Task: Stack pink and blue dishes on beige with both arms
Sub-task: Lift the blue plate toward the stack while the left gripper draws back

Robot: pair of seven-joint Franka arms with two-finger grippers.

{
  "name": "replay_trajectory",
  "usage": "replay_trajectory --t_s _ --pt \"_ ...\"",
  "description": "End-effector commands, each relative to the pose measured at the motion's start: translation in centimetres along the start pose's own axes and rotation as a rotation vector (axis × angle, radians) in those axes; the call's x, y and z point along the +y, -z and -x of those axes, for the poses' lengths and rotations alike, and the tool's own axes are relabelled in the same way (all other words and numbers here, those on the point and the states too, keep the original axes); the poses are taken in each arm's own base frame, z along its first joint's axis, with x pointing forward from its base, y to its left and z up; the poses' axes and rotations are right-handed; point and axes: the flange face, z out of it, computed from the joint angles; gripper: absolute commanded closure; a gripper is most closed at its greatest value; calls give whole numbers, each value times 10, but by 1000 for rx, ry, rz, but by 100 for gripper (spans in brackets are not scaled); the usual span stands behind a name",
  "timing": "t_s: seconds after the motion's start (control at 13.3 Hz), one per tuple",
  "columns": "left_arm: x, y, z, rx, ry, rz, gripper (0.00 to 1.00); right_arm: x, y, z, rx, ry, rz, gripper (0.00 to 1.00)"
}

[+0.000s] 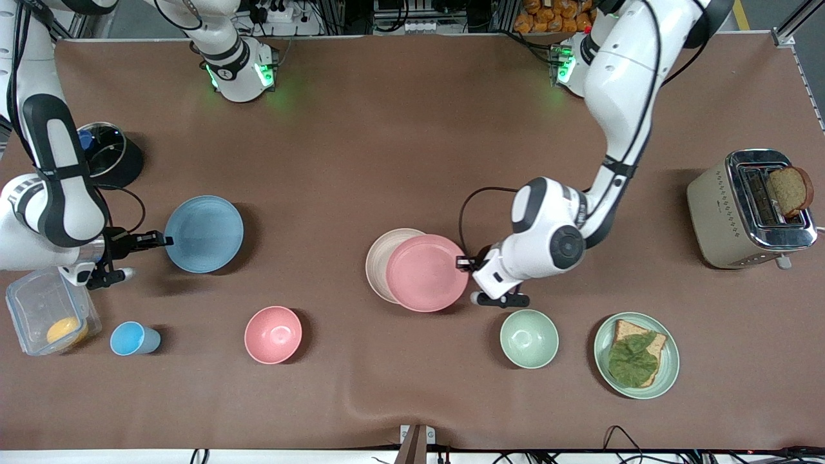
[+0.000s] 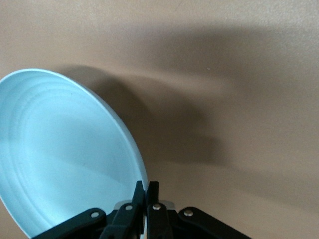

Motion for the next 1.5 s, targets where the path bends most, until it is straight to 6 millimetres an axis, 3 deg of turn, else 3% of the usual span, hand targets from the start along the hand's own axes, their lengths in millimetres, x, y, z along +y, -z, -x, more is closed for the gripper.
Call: replay_trajectory --t_s 0.0,0.23,0.45,0.53,0.6,0.75,0.83,1.05,1.28,1.43 --pt "22 -20 -4 84 45 39 100 -7 7 -4 -3 -8 -14 100" --pt "41 -26 9 74 75 38 100 -41 22 -19 -44 -26 -18 100" --pt "46 -31 24 18 67 18 100 -95 32 -40 -100 -81 -11 100" --pt "41 -32 26 -23 71 0 74 -117 30 -47 -113 -96 -3 100" --pt "36 -33 26 -49 80 -8 1 -139 25 -55 -120 -112 12 100" --pt "42 -30 35 -96 71 -24 0 -174 20 -65 -126 -134 37 100" --pt "41 -18 32 -92 70 -34 0 -192 18 -70 -128 -135 43 100" --pt "9 48 7 -28 9 -150 0 -260 8 -86 -117 -177 3 100" --pt "-14 108 -5 54 -79 -324 0 -349 -23 -98 -119 -233 29 100" --pt "-28 148 -8 69 -99 -372 0 -390 -43 -107 -97 -267 55 100"
